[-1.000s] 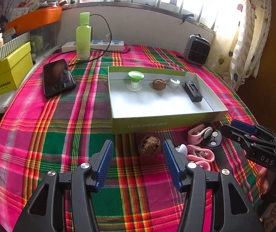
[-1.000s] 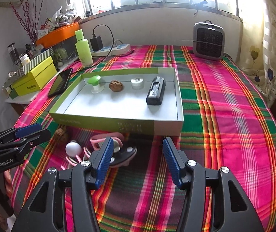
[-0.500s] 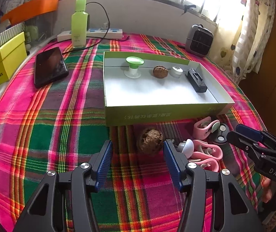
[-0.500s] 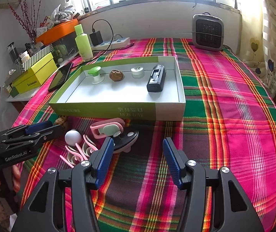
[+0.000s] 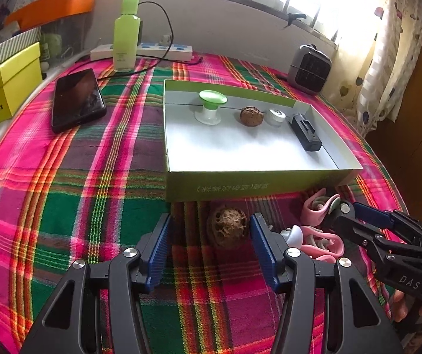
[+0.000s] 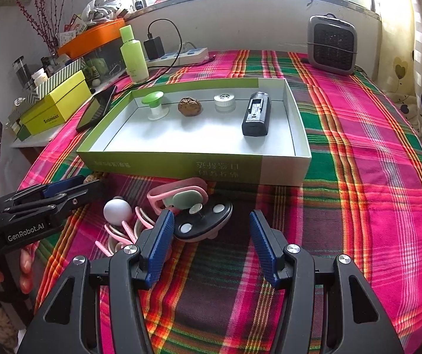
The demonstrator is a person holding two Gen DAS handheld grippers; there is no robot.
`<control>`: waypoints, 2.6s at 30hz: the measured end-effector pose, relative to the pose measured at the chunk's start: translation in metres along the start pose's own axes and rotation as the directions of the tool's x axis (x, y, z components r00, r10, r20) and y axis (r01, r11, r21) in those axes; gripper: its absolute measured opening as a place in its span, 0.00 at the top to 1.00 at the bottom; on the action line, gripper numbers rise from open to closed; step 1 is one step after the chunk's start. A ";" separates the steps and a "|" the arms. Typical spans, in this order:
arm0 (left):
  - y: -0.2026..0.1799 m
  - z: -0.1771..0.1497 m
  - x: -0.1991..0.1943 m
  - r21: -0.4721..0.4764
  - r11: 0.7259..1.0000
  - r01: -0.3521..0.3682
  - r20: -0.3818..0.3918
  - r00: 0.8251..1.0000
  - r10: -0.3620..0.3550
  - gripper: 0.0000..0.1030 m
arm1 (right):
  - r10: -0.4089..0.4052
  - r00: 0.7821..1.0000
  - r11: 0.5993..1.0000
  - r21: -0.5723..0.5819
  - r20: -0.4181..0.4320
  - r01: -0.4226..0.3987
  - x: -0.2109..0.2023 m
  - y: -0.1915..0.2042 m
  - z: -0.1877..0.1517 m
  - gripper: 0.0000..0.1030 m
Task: Organize objects
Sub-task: 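Move the right gripper to the black round disc and close on it, then lift the black disc with the right gripper while the left gripper grasps the walnut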
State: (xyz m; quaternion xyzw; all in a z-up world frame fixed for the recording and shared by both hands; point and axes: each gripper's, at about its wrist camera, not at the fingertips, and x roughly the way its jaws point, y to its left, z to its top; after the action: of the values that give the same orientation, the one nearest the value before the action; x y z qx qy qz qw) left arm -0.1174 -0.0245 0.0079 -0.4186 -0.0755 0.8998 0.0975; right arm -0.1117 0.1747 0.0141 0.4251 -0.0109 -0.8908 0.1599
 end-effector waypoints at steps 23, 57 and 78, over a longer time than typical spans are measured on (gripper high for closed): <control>0.005 0.000 0.001 0.001 1.000 -0.018 0.005 1.000 0.018 0.49 | -0.016 1.000 1.000 0.010 -0.001 0.016 0.005 0.000 0.001 0.67; 0.010 0.000 0.001 -0.024 0.999 -0.047 0.009 0.999 0.047 0.73 | -0.026 1.000 1.000 0.011 0.005 0.026 0.000 -0.002 -0.004 0.73; -0.007 0.000 -0.018 0.056 0.994 -0.092 0.067 0.994 0.088 0.73 | -0.005 0.999 1.000 0.009 0.034 0.004 -0.009 0.003 0.000 0.73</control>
State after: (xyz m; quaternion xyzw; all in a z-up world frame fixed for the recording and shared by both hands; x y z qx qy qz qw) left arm -0.1050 -0.0217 0.0227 -0.3891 -0.0329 0.9182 0.0666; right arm -0.1059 0.1748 0.0218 0.4104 -0.0164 -0.8983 0.1559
